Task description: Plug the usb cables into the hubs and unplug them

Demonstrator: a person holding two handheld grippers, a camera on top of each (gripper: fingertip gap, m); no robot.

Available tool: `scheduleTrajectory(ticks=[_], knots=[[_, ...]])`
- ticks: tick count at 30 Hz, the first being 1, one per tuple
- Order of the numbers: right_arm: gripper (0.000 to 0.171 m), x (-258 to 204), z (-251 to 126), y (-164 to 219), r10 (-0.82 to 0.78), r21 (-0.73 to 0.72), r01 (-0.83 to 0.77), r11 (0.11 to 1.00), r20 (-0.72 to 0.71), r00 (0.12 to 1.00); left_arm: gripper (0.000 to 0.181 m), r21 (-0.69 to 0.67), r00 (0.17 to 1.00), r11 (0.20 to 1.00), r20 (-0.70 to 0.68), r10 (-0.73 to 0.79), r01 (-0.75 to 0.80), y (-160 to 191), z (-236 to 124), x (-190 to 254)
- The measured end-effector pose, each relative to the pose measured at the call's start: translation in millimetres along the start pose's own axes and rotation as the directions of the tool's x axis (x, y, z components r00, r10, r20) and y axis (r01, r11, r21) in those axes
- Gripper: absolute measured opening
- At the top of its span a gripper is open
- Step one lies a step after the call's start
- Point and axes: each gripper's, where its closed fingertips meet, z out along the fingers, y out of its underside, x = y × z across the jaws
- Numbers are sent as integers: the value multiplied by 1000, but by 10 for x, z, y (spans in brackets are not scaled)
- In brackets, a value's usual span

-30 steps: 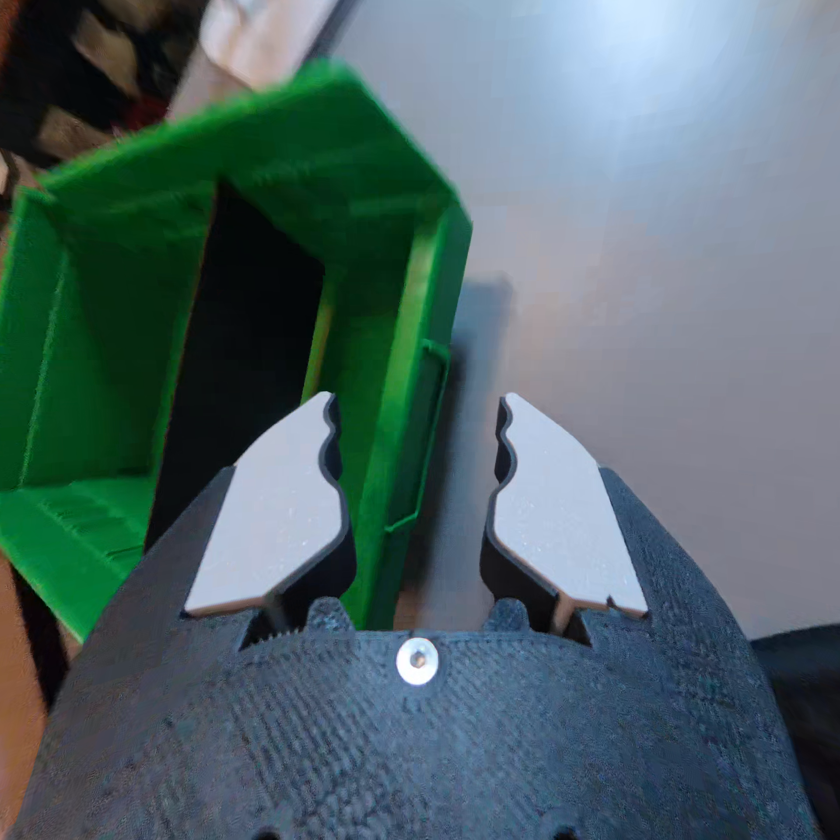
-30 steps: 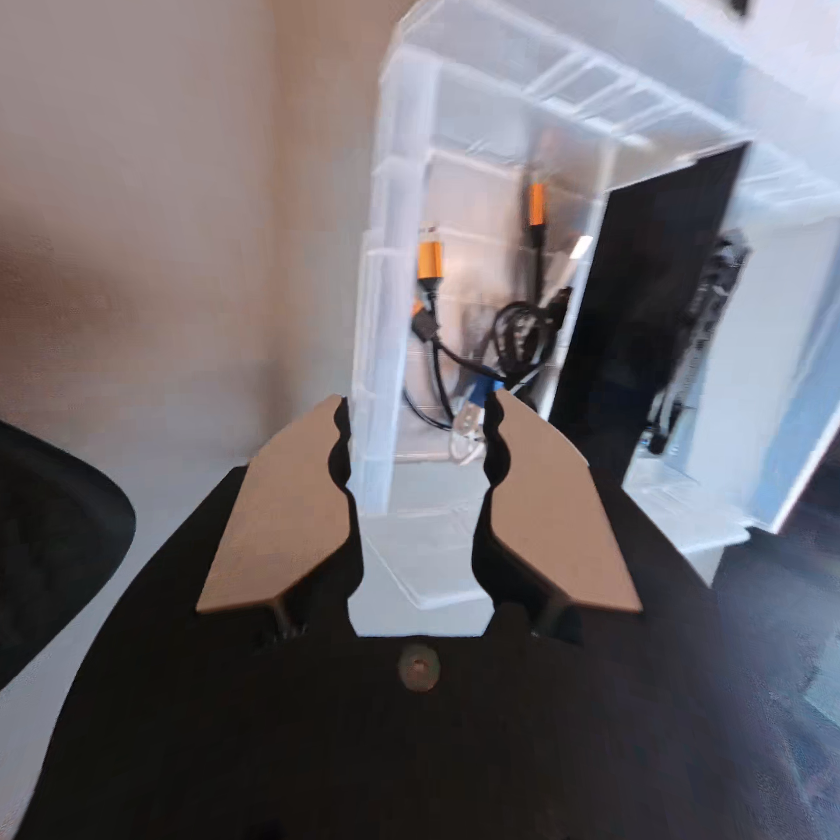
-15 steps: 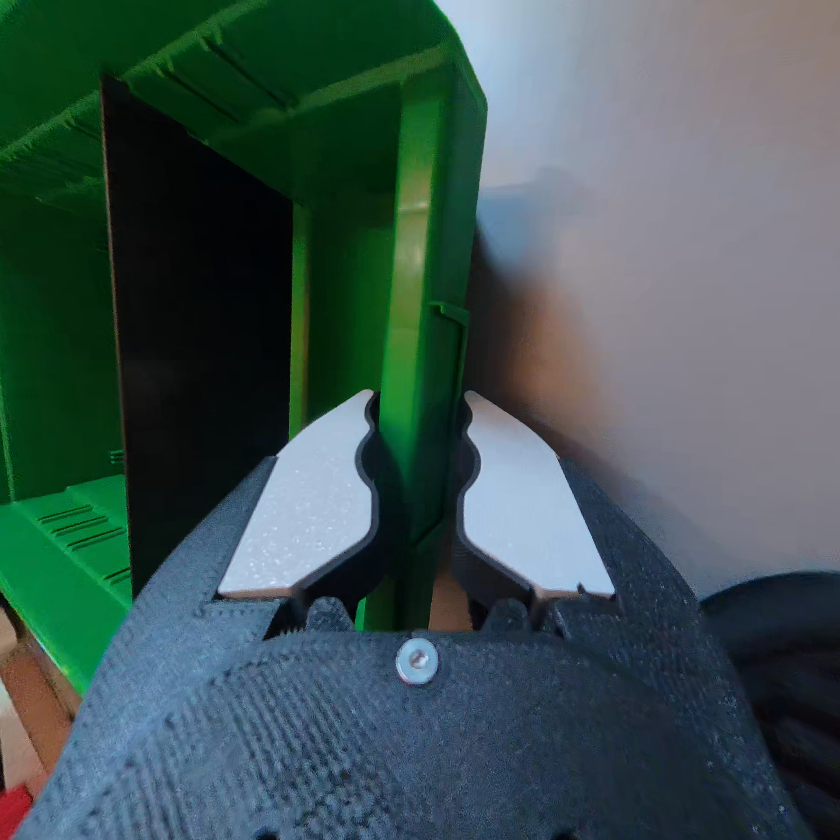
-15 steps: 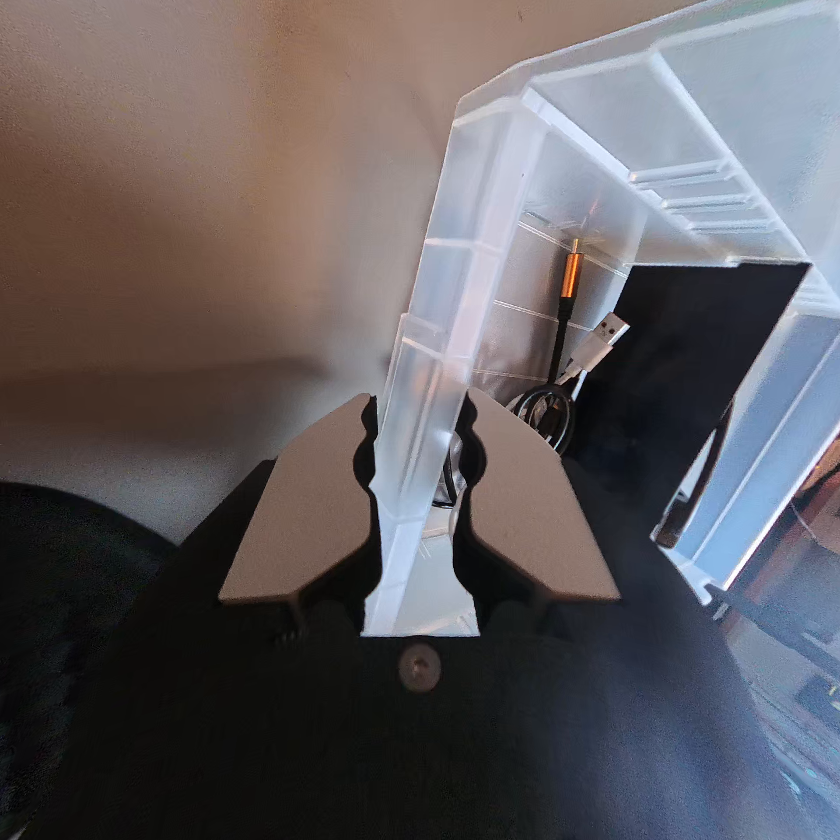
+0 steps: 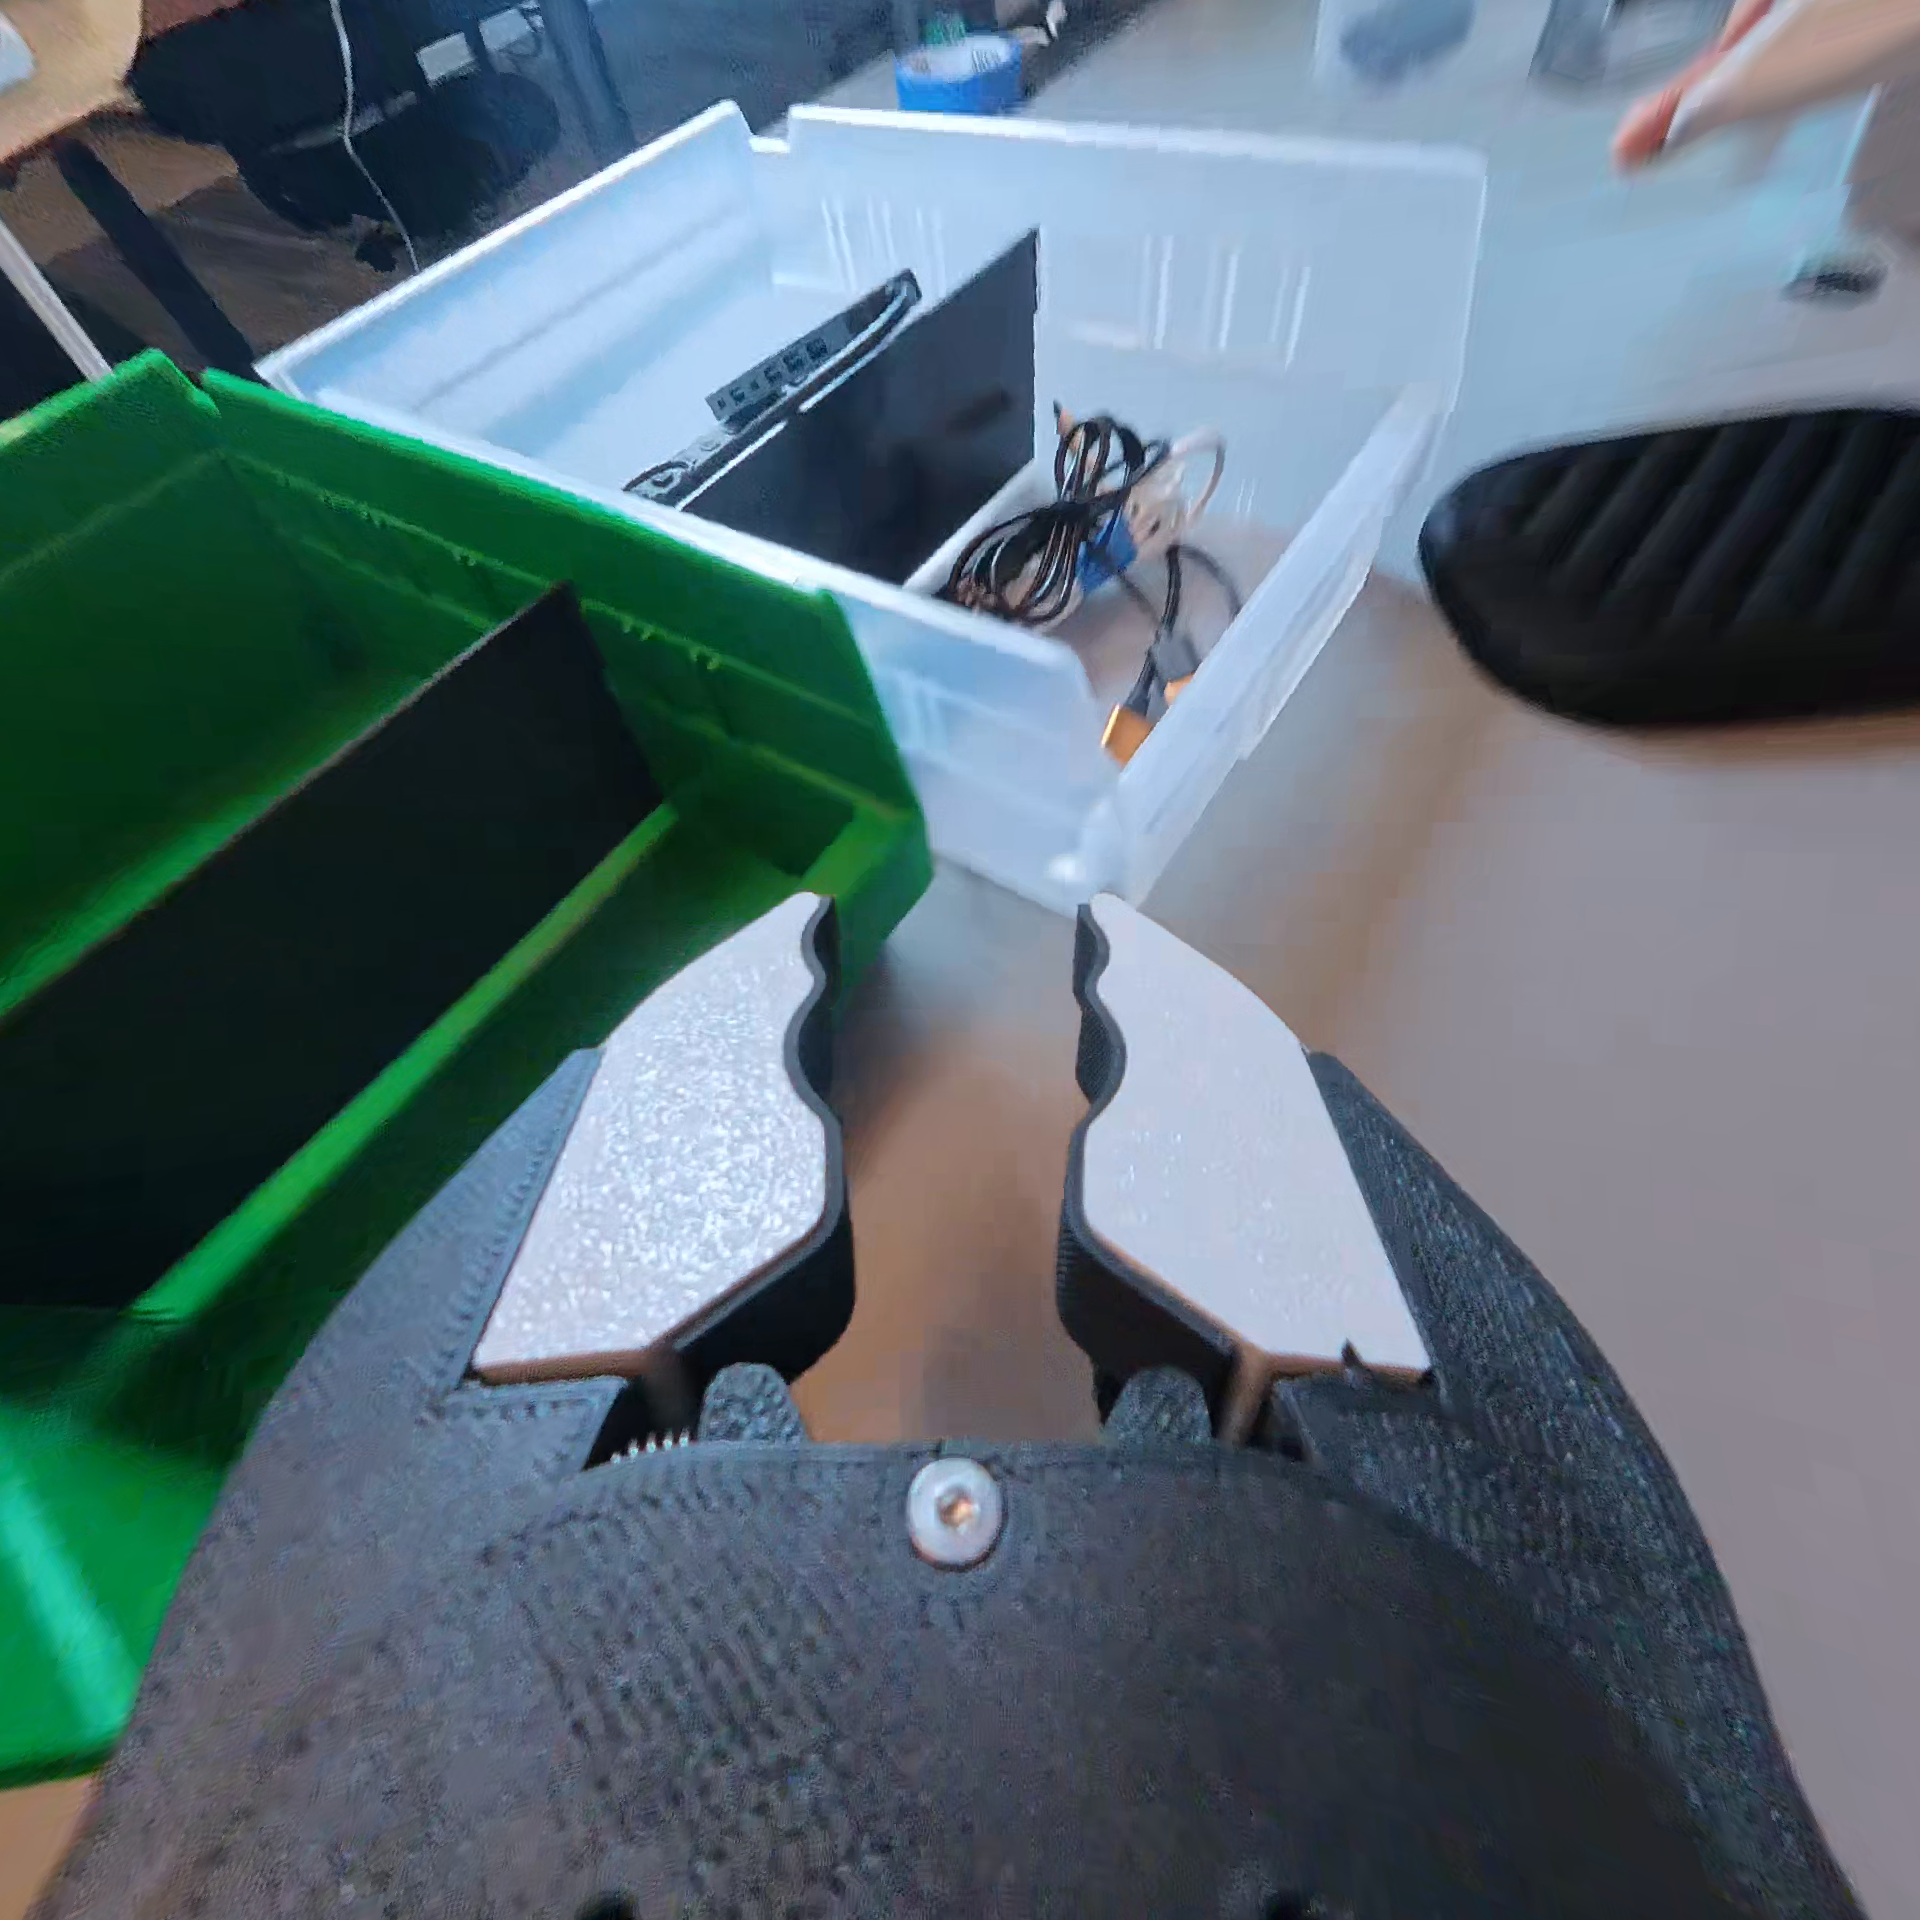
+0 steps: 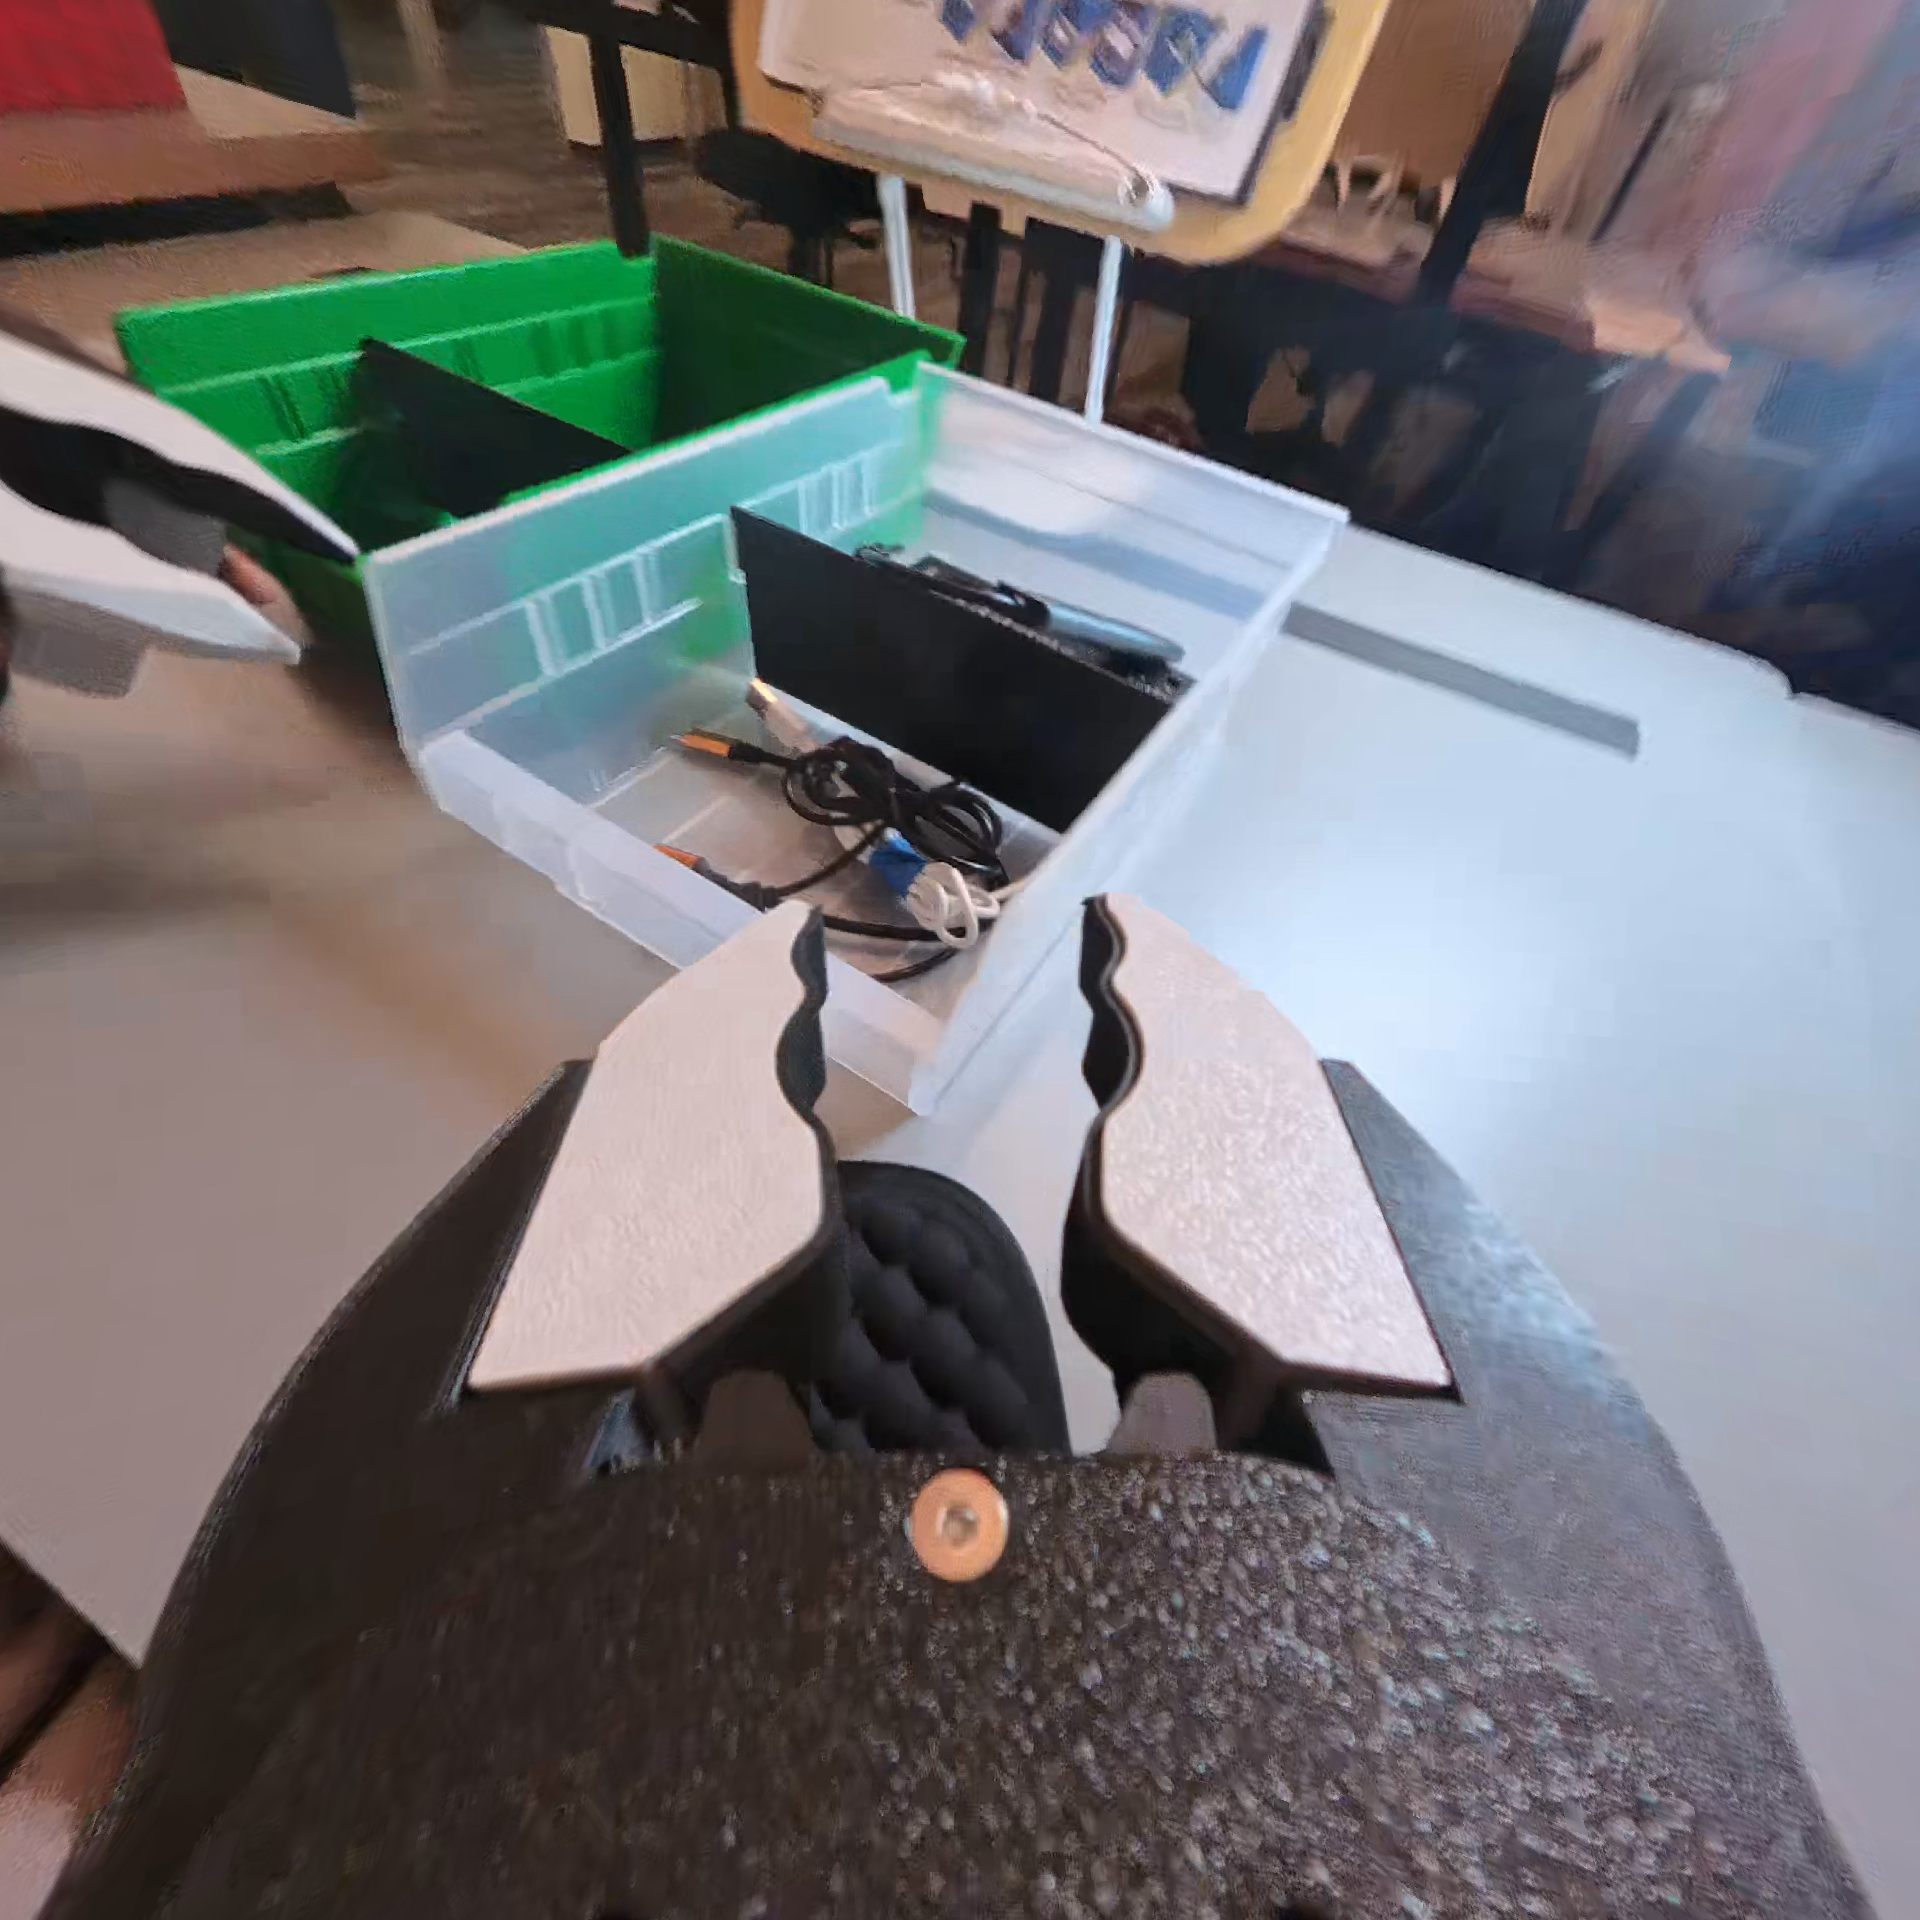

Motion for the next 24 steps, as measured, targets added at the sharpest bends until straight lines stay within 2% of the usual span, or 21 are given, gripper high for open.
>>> scheduleTrajectory(ticks=[4,6,8,10,13,16,18,21,24], knots=[[53,179,336,116,87,-63,-88,994,-26,996,46,110,969,963,3,-248,247,-170,286,96],[52,204,514,206,61,-116,-65,991,-39,997,46,119,964,960,49,-261,254,-175,446,88],[24,192,647,292,36,-147,-44,988,-54,998,47,138,966,967,120,-230,213,-197,545,38],[15,246,664,308,-32,-143,13,990,-131,991,37,130,972,977,146,-184,166,-234,608,37],[9,243,493,285,-199,-156,166,974,-229,953,23,72,971,997,237,-35,18,-254,620,69],[7,166,152,210,-151,-72,137,988,-260,954,21,131,984,991,171,-43,20,-357,523,277],[7,87,-108,114,-177,-40,173,984,-312,933,19,164,989,986,149,-20,-5,-450,420,422],[7,-61,-463,-184,-196,41,224,974,-348,917,17,220,984,972,174,46,-84,-643,171,578],[7,-285,-665,-649,-225,147,288,946,-342,912,17,289,967,944,240,87,-157,-921,-284,598]])
